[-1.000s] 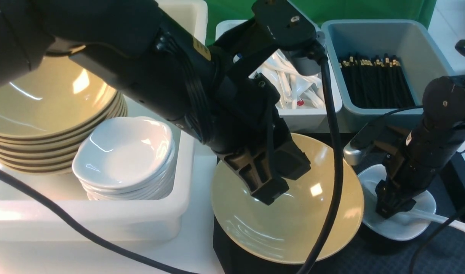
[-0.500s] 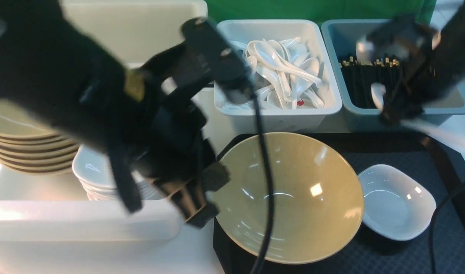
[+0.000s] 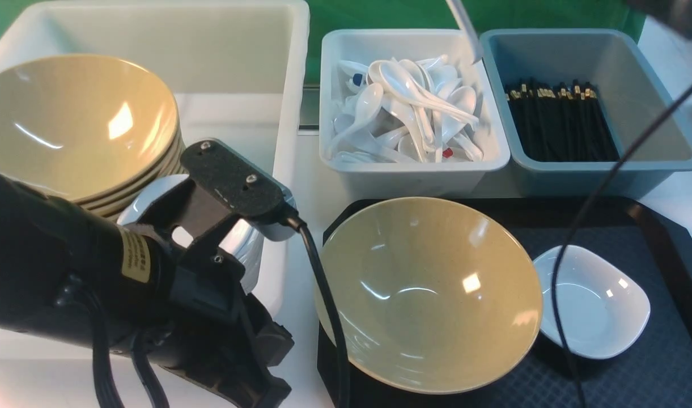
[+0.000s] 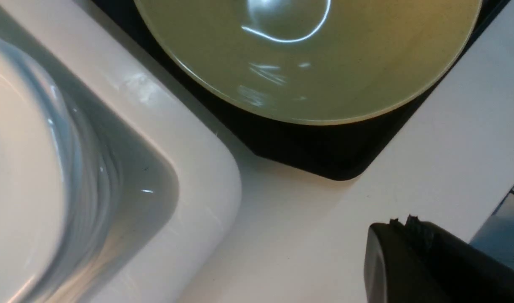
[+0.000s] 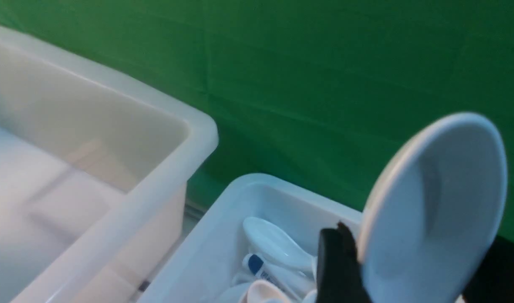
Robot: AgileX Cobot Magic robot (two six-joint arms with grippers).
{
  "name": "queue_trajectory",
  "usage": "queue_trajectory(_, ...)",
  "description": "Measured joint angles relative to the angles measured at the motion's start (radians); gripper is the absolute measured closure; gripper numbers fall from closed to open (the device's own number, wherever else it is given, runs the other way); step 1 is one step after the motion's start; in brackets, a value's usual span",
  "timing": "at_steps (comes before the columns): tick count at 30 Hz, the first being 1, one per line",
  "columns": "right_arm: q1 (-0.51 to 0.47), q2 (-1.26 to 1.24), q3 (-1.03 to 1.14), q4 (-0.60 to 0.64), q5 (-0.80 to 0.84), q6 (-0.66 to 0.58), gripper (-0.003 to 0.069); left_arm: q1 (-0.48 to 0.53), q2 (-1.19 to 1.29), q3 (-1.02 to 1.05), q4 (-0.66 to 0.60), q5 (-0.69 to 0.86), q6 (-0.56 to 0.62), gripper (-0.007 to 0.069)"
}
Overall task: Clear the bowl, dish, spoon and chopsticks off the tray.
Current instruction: Use the right arm to put the soup spoon into the small storage box in the middle, then use the left arm to grab the yellow noodle bowl on the left
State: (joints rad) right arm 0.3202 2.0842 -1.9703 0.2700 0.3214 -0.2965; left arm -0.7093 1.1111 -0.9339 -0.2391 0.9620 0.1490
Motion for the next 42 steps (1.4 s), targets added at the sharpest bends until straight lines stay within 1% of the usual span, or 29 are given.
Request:
queue_trajectory(1, 0.000, 0.048, -0.031, 0.008, -0.001, 0.015, 0.0228, 0.000, 0.000, 0.000, -0.020, 0.000, -0.001, 0.0636)
queue_trajectory(2, 0.000, 0.054, -0.031, 0.009, -0.001, 0.017, 0.0228, 0.000, 0.000, 0.000, -0.023, 0.000, -0.001, 0.0636)
queue_trajectory(3, 0.000, 0.090, -0.059, 0.012, 0.020, 0.024, 0.0183, 0.000, 0.000, 0.000, -0.035, -0.001, -0.001, 0.0636)
queue_trajectory(5, 0.000, 0.115, -0.101, 0.015, 0.107, 0.035, 0.0091, 0.000, 0.000, 0.000, -0.043, -0.008, -0.001, 0.0636)
queue_trajectory(6, 0.000, 0.117, -0.113, 0.015, 0.138, 0.038, 0.0062, 0.000, 0.000, 0.000, -0.045, -0.012, -0.001, 0.0636)
queue_trajectory(7, -0.002, 0.116, -0.148, 0.015, 0.221, 0.038, 0.0025, 0.000, 0.000, 0.000, -0.045, -0.021, -0.002, 0.0636)
queue_trajectory(8, -0.004, 0.108, -0.187, 0.014, 0.311, 0.038, 0.0006, 0.000, 0.000, 0.000, -0.044, -0.033, -0.003, 0.0636)
queue_trajectory(11, -0.020, 0.079, -0.269, 0.011, 0.497, 0.033, 0.0007, 0.000, 0.000, -0.022, -0.042, -0.073, -0.004, 0.0636)
queue_trajectory(12, -0.026, 0.067, -0.288, 0.010, 0.542, 0.029, 0.0016, 0.000, 0.000, -0.037, -0.038, -0.081, -0.004, 0.0636)
queue_trajectory(14, -0.051, 0.019, -0.365, -0.001, 0.750, 0.005, 0.0090, 0.000, 0.013, -0.113, -0.009, -0.109, -0.014, 0.0636)
queue_trajectory(16, -0.068, -0.035, -0.393, -0.012, 0.875, -0.008, 0.0176, 0.000, 0.057, -0.202, 0.038, -0.096, -0.034, 0.0636)
queue_trajectory(18, -0.072, -0.086, -0.382, -0.016, 0.915, -0.004, 0.0256, 0.000, 0.113, -0.296, 0.077, -0.052, -0.043, 0.0635)
queue_trajectory(20, -0.070, -0.163, -0.319, -0.018, 0.927, -0.004, 0.0358, 0.000, 0.193, -0.389, 0.100, 0.017, -0.034, 0.0632)
queue_trajectory(21, -0.069, -0.186, -0.285, -0.017, 0.928, -0.004, 0.0395, 0.000, 0.228, -0.415, 0.107, 0.039, -0.027, 0.0631)
queue_trajectory(24, -0.049, -0.298, -0.143, -0.017, 0.932, -0.014, 0.0494, 0.000, 0.347, -0.528, 0.121, 0.129, 0.011, 0.0620)
queue_trajectory(27, -0.020, -0.412, 0.007, -0.017, 0.933, -0.044, 0.0570, 0.000, 0.450, -0.603, 0.124, 0.176, 0.031, 0.0596)
queue_trajectory(29, -0.002, -0.472, 0.113, -0.016, 0.933, -0.068, 0.0598, 0.000, 0.496, -0.645, 0.132, 0.198, 0.035, 0.0577)
queue_trajectory(30, 0.025, -0.572, 0.256, -0.015, 0.933, -0.093, 0.0623, 0.000, 0.556, -0.682, 0.146, 0.215, 0.038, 0.0538)
queue_trajectory(32, 0.042, -0.640, 0.365, -0.013, 0.933, -0.102, 0.0625, 0.000, 0.596, -0.705, 0.155, 0.219, 0.041, 0.0498)
queue_trajectory(33, 0.046, -0.649, 0.380, -0.013, 0.933, -0.105, 0.0625, 0.001, 0.607, -0.710, 0.157, 0.219, 0.042, 0.0485)
queue_trajectory(36, 0.063, -0.784, 0.589, -0.014, 0.933, -0.115, 0.0625, 0.019, 0.677, -0.729, 0.144, 0.212, 0.044, 0.0379)
queue_trajectory(38, 0.066, -0.885, 0.730, -0.016, 0.933, -0.115, 0.0625, 0.054, 0.723, -0.730, 0.115, 0.201, 0.045, 0.0299)
queue_trajectory(40, 0.067, -0.962, 0.808, -0.016, 0.934, -0.114, 0.0625, 0.084, 0.754, -0.731, 0.103, 0.181, 0.045, 0.0246)
queue_trajectory(42, 0.068, -1.024, 0.850, -0.016, 0.934, -0.111, 0.0625, 0.102, 0.773, -0.731, 0.101, 0.159, 0.045, 0.0214)
